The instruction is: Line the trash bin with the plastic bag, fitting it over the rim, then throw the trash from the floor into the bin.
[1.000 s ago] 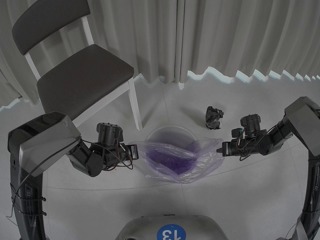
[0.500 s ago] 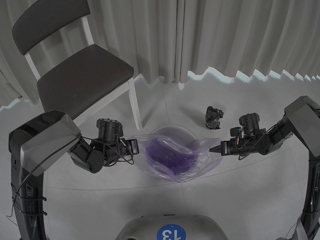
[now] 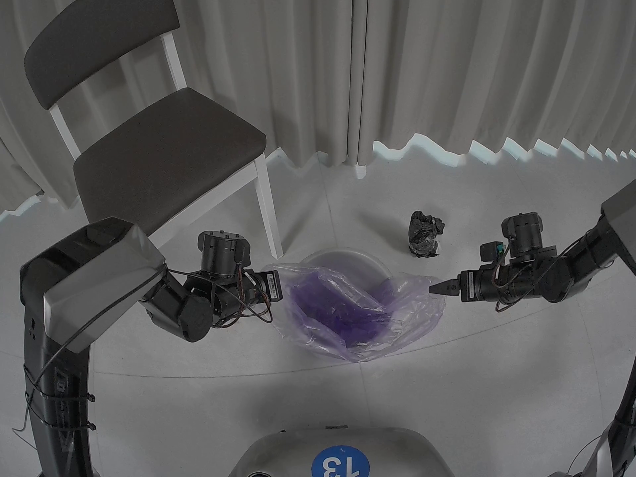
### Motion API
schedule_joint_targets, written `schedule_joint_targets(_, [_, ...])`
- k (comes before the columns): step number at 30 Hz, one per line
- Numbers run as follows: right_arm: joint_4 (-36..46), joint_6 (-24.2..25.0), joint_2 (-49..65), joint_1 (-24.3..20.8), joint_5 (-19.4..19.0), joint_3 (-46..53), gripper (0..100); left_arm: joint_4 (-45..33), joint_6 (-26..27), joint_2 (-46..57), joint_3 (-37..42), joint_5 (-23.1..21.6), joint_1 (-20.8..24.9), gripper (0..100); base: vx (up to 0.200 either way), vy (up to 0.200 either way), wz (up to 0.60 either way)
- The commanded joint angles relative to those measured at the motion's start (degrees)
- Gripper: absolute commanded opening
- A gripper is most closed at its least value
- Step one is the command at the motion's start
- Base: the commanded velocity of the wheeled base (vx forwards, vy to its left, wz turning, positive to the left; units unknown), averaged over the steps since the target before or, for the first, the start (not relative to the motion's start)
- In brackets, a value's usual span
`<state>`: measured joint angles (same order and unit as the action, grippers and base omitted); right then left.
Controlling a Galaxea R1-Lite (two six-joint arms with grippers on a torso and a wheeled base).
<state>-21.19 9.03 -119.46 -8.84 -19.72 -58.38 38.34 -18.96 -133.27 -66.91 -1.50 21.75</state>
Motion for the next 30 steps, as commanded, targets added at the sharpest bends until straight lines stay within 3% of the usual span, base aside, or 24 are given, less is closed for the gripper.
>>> schedule_joint_targets(1, [2.99,0.28,10.56,-3.47,-0.23,-0.95,100,0.07,-0.12,0.55,0.91,0.18,-0.21,0,0.000,0.000,0.00])
schedule_joint_targets(4, [11.87,0.81,13.81,-6.54,-0.23,-5.60,100,0.24,-0.03,0.99,1.70,0.09,0.05,0,0.000,0.000,0.00])
schedule_joint_targets(6, [23.30,3.54,14.78,-9.79,0.21,-14.66,100,0.42,0.06,1.17,1.79,-0.08,0.22,0,0.000,0.000,0.00])
schedule_joint_targets(8, [26.90,3.27,13.55,-11.11,0.74,-20.11,100,0.51,0.32,1.08,1.61,-0.08,0.22,0,0.000,0.000,0.00])
schedule_joint_targets(14, [26.46,-3.41,5.55,-14.10,7.95,-24.32,100,0.33,0.59,0.64,1.17,-0.08,0.58,0,0.000,0.000,0.00])
schedule_joint_targets(23, [33.32,-5.69,-2.10,-19.37,9.44,-34.08,100,-0.11,3.49,0.64,0.47,-0.26,0.31,0,0.000,0.000,0.00])
schedule_joint_targets(26, [35.60,-8.86,-5.09,-20.96,13.40,-36.28,100,-0.55,4.10,-0.06,-1.38,-0.26,0.58,0,0.000,0.000,0.00])
schedule_joint_targets(30, [35.51,-9.56,-6.93,-22.10,14.45,-36.45,100,-1.86,4.10,-2.08,-3.22,-0.26,0.58,0,0.000,0.000,0.00])
